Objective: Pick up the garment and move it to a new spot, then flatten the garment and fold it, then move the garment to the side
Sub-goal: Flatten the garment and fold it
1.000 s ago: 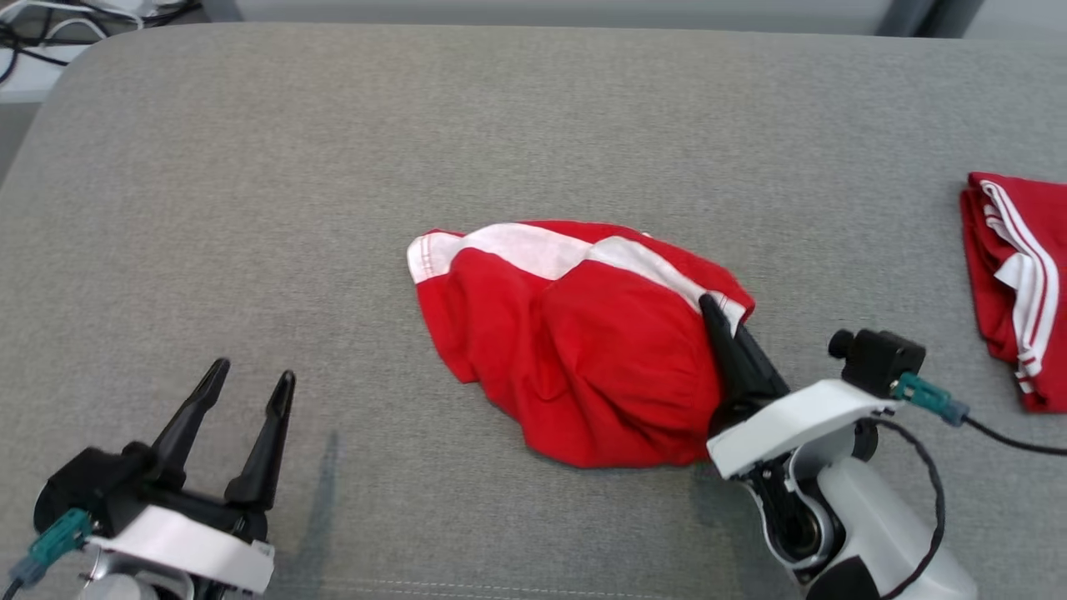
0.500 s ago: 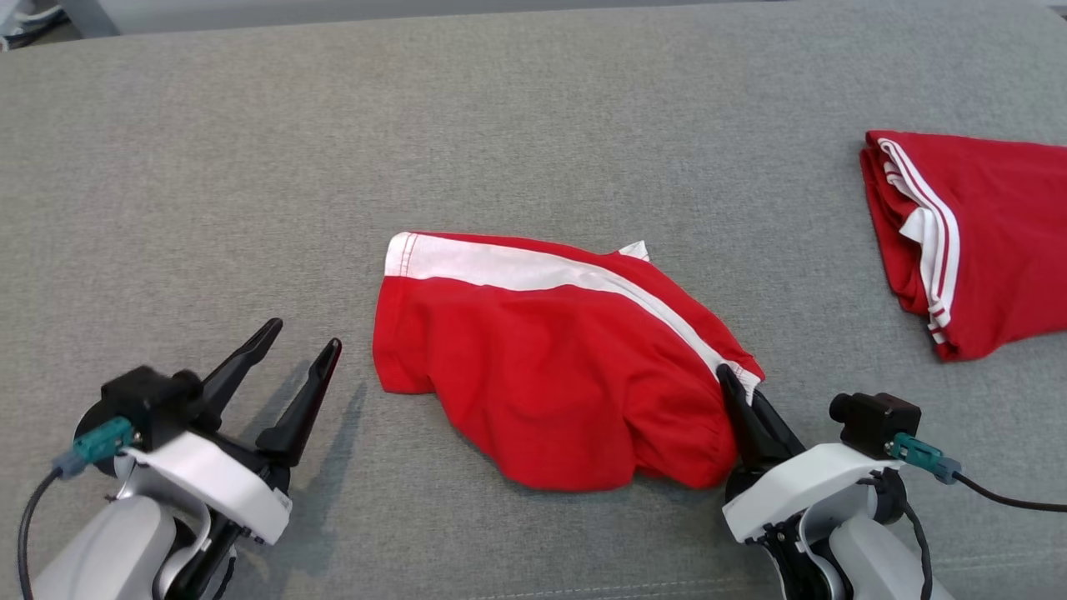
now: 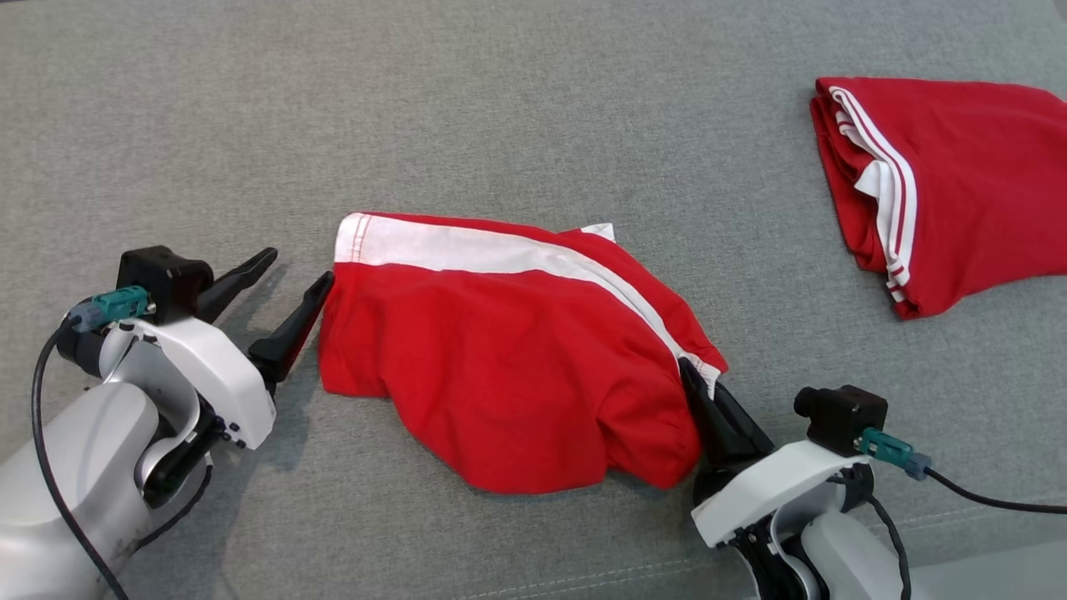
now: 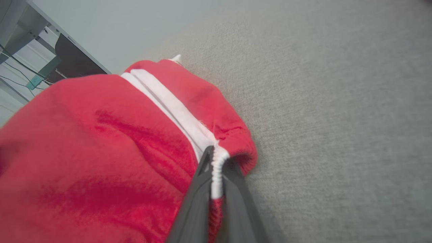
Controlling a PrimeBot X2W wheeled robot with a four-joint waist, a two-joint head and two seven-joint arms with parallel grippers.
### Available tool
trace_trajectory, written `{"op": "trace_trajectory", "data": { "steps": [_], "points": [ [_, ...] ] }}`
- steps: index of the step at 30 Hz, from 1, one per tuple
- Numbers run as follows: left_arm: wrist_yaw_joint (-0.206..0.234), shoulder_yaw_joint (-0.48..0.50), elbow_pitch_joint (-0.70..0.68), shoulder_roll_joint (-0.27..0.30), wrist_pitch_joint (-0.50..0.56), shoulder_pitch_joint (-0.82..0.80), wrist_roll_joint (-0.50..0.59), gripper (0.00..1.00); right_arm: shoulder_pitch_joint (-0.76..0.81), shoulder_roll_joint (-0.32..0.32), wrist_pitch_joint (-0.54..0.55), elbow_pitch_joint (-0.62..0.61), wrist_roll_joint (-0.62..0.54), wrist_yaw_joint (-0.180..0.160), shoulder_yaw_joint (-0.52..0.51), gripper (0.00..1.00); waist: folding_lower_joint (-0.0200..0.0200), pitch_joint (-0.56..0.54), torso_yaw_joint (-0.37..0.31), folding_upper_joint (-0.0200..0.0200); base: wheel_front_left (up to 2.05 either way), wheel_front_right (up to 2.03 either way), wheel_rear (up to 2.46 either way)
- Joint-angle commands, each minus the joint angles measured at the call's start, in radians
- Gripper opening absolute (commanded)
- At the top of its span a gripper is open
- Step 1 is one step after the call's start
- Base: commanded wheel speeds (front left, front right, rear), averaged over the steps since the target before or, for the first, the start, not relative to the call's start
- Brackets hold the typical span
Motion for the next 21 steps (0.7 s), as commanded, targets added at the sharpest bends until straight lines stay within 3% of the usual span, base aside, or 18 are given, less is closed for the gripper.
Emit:
{"op": "trace_trajectory", "data": {
  "steps": [1, 11, 21],
  "points": [
    [-0.004, 0.019, 0.008, 0.041, 0.004, -0.062, -0.019, 1.00, -0.008, 0.007, -0.012, -0.031, 0.013, 0.000, 0.030, 0.00, 0.0000, 0.013, -0.014, 0.0000, 0.00, 0.00, 0.00],
    [-0.004, -0.069, 0.074, 0.039, 0.037, -0.152, -0.077, 1.00, -0.009, 0.007, -0.012, -0.056, 0.022, 0.000, 0.067, 0.00, 0.0000, 0.036, -0.051, 0.0000, 0.00, 0.00, 0.00],
    [-0.004, -0.139, 0.044, 0.048, 0.061, -0.197, -0.157, 1.00, -0.006, 0.007, -0.012, -0.073, 0.029, 0.000, 0.088, 0.00, 0.0000, 0.050, -0.072, 0.0000, 0.00, 0.00, 0.00]
  ]
}}
